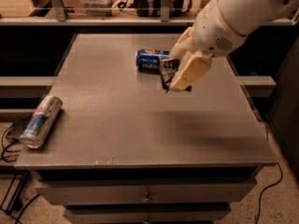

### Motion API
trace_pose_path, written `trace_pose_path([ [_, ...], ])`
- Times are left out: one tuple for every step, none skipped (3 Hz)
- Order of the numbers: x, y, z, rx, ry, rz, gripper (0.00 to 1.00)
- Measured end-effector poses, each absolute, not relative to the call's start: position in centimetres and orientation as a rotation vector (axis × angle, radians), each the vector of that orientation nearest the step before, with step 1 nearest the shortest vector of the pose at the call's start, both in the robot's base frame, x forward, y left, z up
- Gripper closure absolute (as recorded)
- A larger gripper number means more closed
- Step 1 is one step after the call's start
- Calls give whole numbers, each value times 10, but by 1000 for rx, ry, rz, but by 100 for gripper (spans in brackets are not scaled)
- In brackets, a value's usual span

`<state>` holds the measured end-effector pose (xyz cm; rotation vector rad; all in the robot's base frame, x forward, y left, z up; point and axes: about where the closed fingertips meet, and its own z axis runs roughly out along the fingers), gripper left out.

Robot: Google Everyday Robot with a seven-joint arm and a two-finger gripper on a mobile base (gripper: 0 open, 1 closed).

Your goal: Move rxbar chocolate near redbull can

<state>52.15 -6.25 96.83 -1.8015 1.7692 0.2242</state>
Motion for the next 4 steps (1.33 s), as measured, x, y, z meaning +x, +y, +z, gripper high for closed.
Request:
trace_pose_path([
  [528, -27, 956, -1827, 1686, 374, 100],
  [528, 8, 944, -1821, 1638, 477, 100],
  [517, 53, 938, -1773, 1592, 576, 100],
  [518, 57, 941, -1767, 1583, 570, 100],
])
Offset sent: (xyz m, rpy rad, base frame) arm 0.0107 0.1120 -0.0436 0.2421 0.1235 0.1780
